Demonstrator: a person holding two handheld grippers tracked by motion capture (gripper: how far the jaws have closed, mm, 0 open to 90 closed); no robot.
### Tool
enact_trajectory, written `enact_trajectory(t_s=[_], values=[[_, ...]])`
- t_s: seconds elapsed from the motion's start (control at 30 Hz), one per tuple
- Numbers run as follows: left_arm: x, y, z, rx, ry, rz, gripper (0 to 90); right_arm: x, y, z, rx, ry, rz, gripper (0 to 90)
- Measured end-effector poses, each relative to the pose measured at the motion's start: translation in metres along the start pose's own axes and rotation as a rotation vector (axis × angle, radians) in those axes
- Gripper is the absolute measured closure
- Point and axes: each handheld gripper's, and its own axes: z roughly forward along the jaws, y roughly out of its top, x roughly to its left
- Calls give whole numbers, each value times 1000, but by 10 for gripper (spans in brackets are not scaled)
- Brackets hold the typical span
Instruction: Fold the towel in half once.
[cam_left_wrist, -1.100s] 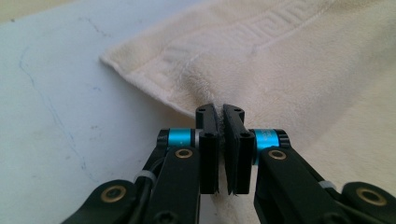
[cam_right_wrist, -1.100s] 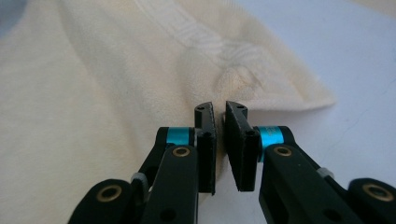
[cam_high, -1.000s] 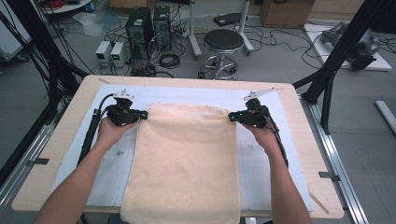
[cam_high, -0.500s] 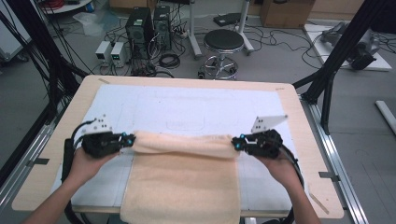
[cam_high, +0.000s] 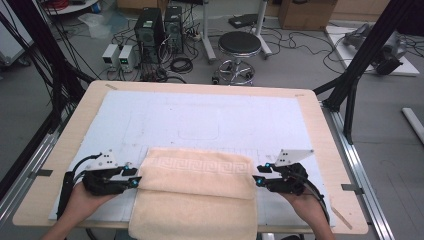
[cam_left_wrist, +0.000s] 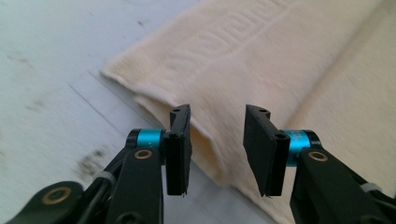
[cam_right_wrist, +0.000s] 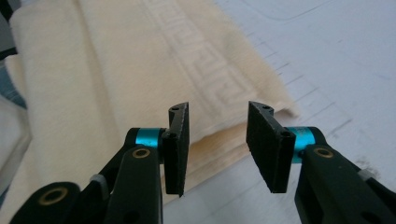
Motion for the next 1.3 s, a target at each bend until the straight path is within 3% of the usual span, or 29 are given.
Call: enact_trajectory(t_s=[0.23,0.37,0.43,0.53,0.63,0.77,0.87,1.1,1.3], values=[[23,26,29,-9,46,-31,557,-21,22,27,21,-36,-5,527],[31,31,55,59,39,-32,547,-37,24,49,56,-33,38,488],[34,29,63,102,20,-41,556,-43,21,60,90,-6,70,479],[35,26,70,133,0,-43,604,-51,15,71,125,41,130,571],[31,26,70,130,12,-23,720,-51,13,77,137,73,131,678],[28,28,66,121,34,6,798,-49,17,74,124,53,106,779],[26,31,62,97,37,0,821,-46,23,69,107,28,78,817],[22,37,46,28,43,11,824,-38,40,50,57,13,23,835],[4,42,21,-44,38,55,818,-20,50,23,1,28,-20,835]])
